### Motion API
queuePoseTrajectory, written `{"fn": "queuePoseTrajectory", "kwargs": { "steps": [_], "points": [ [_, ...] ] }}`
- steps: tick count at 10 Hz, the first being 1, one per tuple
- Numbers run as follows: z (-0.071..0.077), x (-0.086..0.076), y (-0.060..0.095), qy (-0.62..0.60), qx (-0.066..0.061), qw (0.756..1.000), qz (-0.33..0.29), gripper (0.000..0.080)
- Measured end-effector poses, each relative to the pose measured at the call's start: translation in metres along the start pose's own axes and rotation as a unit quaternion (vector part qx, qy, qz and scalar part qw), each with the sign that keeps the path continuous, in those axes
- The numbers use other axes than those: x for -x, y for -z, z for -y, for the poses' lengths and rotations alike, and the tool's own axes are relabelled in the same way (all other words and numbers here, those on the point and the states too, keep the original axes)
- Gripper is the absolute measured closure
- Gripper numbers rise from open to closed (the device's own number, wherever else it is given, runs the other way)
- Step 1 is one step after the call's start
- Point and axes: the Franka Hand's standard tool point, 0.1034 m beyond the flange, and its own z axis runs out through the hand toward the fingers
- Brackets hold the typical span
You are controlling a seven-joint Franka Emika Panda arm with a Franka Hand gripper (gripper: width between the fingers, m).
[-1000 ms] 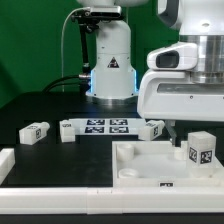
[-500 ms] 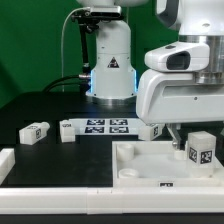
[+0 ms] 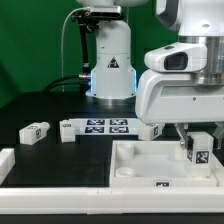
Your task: Assemble one leg
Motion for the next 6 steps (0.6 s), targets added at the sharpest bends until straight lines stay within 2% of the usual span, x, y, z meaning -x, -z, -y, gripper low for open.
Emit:
{"fn": "queuePoseTrajectory", "kwargs": {
  "steps": [1,2,4,6],
  "points": [
    [0.002,0.0,0.0,-0.072,0.0,0.997,-0.001,0.0509],
    [0.004,0.0,0.001,-0.169,0.007,0.986,-0.005,0.0509],
    [-0.01,0.004,0.001,-0.298,0.041,0.954,0.007,0.0508],
    [-0.026,0.006,0.002,-0.398,0.064,0.915,0.015,0.0504]
  ]
}}
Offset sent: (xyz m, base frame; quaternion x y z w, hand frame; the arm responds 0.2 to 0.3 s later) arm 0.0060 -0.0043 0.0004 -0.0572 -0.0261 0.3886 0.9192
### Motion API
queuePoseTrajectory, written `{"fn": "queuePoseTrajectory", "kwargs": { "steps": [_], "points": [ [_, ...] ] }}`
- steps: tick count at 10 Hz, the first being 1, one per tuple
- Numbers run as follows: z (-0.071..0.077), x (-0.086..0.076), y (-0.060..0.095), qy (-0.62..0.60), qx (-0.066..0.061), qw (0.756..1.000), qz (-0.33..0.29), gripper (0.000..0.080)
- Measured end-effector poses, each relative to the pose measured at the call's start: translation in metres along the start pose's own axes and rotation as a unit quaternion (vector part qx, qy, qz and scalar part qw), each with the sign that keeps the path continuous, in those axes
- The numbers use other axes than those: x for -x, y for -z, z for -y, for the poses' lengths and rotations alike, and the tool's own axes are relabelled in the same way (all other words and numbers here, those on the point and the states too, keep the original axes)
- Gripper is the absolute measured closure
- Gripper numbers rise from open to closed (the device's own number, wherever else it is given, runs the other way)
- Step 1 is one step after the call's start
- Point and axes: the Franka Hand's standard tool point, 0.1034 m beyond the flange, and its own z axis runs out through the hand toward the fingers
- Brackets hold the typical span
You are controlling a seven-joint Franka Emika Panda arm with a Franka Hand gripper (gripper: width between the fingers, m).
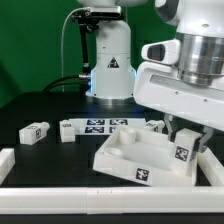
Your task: Assemble one leg
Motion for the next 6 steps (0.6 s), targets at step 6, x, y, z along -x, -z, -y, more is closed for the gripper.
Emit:
{"fn": "queuePoseTrajectory", "kwargs": {
  "steps": [6],
  "points": [
    [-0.016,-0.007,-0.002,-0.093,0.023,0.995,-0.013,0.0481]
  ]
}}
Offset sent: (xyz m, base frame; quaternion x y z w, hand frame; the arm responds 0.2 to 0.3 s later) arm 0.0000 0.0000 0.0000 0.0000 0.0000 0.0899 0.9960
